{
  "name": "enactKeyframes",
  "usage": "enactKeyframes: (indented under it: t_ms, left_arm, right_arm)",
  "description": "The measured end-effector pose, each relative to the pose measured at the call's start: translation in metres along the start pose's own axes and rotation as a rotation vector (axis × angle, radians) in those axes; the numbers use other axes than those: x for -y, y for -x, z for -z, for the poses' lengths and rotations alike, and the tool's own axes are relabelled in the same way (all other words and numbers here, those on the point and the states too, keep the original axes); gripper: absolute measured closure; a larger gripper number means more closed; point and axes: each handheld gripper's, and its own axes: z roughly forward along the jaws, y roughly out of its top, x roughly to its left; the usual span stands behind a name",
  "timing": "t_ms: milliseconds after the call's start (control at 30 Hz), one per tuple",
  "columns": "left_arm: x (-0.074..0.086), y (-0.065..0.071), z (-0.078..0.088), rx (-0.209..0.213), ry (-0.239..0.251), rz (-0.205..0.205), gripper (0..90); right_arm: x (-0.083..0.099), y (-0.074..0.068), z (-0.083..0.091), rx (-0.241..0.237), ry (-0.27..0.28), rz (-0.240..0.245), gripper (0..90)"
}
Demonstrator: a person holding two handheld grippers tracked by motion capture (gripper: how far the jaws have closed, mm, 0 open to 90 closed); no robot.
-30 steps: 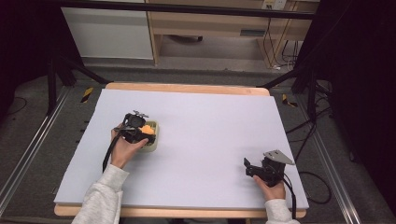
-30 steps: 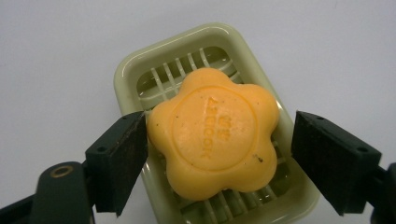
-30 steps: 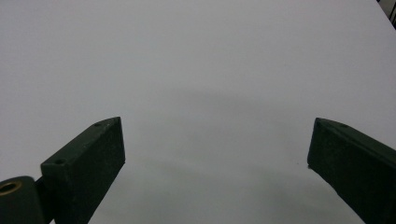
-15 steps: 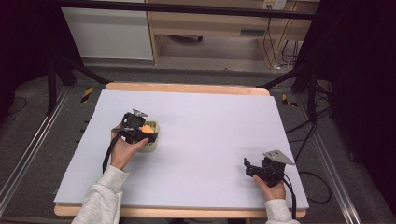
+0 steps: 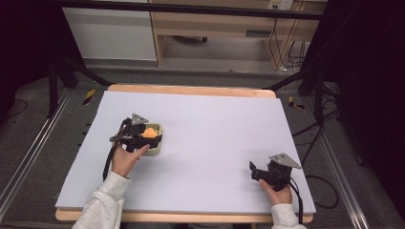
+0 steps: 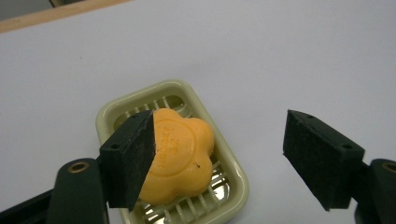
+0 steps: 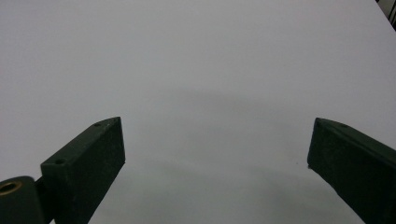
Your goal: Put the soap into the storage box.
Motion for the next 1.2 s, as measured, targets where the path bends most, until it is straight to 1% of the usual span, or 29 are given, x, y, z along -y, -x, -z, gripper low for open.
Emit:
enactKeyframes:
  t_ms: [100, 167, 367, 433, 467, 533, 600, 767, 833, 900, 1000, 1067, 1100, 1133, 1200]
  left_arm:
    - [0.005, 0.0, 0.005, 0.016, 0.039, 0.007, 26.8]
    - [0.008, 0.001, 0.007, 0.014, 0.061, 0.012, 27.4]
    - [0.019, 0.002, 0.011, 0.019, 0.094, 0.015, 27.6]
    - [0.02, 0.003, 0.012, 0.02, 0.095, 0.013, 27.5]
    - [0.024, 0.003, 0.015, 0.036, 0.106, 0.019, 27.3]
    - [0.027, 0.002, 0.018, 0.034, 0.114, 0.016, 27.2]
    - [0.03, 0.0, 0.022, 0.037, 0.12, 0.021, 26.7]
    - [0.041, -0.005, 0.03, 0.022, 0.143, 0.033, 26.0]
    - [0.047, -0.008, 0.034, 0.016, 0.16, 0.04, 26.0]
    - [0.053, -0.009, 0.037, -0.002, 0.173, 0.038, 25.6]
    - [0.061, -0.011, 0.04, -0.005, 0.184, 0.049, 25.2]
    - [0.066, -0.012, 0.042, -0.008, 0.172, 0.047, 24.2]
    - [0.066, -0.012, 0.042, -0.008, 0.172, 0.047, 23.7]
    - [0.071, -0.013, 0.044, -0.017, 0.168, 0.045, 23.8]
    - [0.075, -0.016, 0.046, -0.018, 0.155, 0.043, 23.5]
  right_arm:
    - [0.0, 0.0, 0.0, 0.0, 0.0, 0.0, 4.6]
    - [0.0, 0.0, 0.0, -0.003, 0.0, -0.002, 4.6]
    - [0.0, 0.0, 0.0, -0.002, 0.0, -0.001, 4.6]
    - [0.0, 0.0, 0.0, -0.002, 0.0, -0.002, 4.6]
    - [0.0, 0.0, 0.0, -0.002, 0.0, -0.001, 4.6]
    - [0.0, 0.0, 0.0, -0.003, -0.001, -0.001, 4.6]
    - [0.0, 0.0, 0.0, -0.002, 0.0, -0.001, 4.6]
    - [0.0, 0.0, 0.0, -0.003, -0.001, -0.002, 4.6]
    - [0.0, 0.0, 0.0, -0.003, 0.0, -0.001, 4.6]
    - [0.0, 0.0, 0.0, -0.003, 0.0, -0.001, 4.6]
    - [0.0, 0.0, 0.0, -0.002, 0.001, 0.0, 4.6]
    - [0.0, 0.0, 0.0, -0.002, 0.002, 0.001, 4.6]
    - [0.0, 0.0, 0.0, -0.002, 0.001, 0.001, 4.6]
    - [0.0, 0.0, 0.0, -0.002, 0.001, 0.001, 4.6]
    - [0.0, 0.0, 0.0, -0.002, 0.002, 0.001, 4.6]
